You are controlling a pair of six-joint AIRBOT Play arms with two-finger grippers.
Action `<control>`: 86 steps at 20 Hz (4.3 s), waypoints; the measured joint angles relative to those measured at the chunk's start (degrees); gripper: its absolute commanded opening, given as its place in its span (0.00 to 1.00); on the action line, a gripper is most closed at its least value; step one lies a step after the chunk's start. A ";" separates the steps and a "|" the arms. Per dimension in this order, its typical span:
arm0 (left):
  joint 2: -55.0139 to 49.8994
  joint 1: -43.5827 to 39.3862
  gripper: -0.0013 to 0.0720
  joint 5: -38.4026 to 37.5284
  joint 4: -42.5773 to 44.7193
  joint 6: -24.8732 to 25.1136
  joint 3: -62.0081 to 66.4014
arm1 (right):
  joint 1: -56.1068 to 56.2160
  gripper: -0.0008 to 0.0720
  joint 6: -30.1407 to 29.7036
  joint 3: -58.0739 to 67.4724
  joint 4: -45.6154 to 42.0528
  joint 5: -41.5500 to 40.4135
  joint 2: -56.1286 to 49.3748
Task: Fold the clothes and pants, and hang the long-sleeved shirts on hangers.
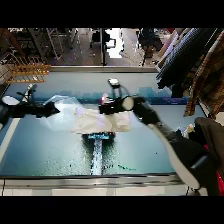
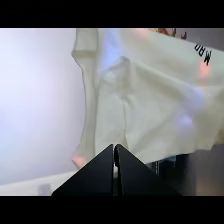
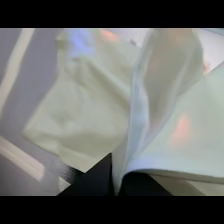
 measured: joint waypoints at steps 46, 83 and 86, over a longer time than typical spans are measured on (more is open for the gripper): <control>1.81 -14.32 0.03 -29.35 -5.03 5.84 0.17 | -47.63 0.03 2.49 20.63 27.91 30.45 8.68; 6.12 -8.00 0.03 -26.93 14.51 1.62 3.17 | -80.26 0.96 -9.70 -5.95 13.66 39.69 30.58; 13.53 -3.93 0.03 -25.16 27.65 -2.38 3.78 | -60.06 0.96 -10.86 -7.39 10.91 37.07 28.33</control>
